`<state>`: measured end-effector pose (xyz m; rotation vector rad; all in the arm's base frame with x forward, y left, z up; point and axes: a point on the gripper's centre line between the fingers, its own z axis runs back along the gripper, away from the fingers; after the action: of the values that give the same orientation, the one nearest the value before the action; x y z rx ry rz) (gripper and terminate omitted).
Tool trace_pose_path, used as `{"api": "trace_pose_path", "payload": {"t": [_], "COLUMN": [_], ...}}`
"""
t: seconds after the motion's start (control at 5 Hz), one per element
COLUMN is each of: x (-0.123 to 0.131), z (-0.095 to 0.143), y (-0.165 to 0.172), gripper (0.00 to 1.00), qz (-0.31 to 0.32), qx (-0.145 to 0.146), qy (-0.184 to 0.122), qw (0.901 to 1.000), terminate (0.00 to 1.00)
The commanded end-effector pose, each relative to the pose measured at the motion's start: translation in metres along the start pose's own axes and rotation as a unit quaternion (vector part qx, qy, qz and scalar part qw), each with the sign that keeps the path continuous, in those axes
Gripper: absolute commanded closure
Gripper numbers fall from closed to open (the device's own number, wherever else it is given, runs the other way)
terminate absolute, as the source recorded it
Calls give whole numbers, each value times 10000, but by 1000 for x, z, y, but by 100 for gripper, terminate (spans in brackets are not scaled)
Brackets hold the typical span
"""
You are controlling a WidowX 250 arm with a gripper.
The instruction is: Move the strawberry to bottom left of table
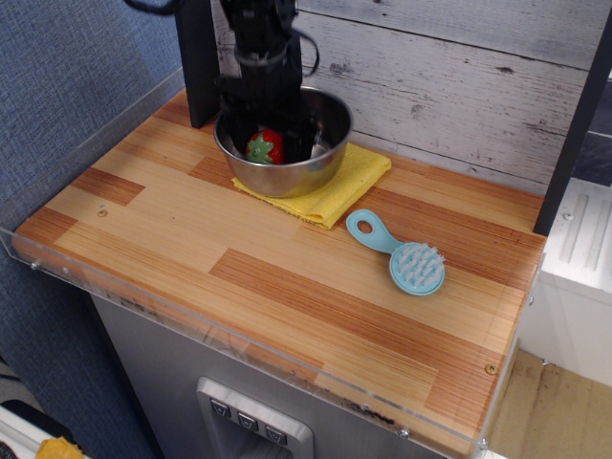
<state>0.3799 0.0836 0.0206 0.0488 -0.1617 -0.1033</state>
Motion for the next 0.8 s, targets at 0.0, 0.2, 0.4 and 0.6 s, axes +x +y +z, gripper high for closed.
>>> {"api": "trace_pose_path", "payload": {"t": [0.0, 0.2, 0.4, 0.6], "x": [1, 2, 6, 9], "z": [3, 12, 33, 83], "y": [-8, -7, -5, -5], "gripper": [0, 100, 100, 100], "qz": [-215, -205, -196, -101], "qx": [17, 60, 63, 37], "qy": [-85, -171, -315, -693], "qw": [9997, 9996, 9993, 9975], "terminate": [0, 0, 0, 0]}}
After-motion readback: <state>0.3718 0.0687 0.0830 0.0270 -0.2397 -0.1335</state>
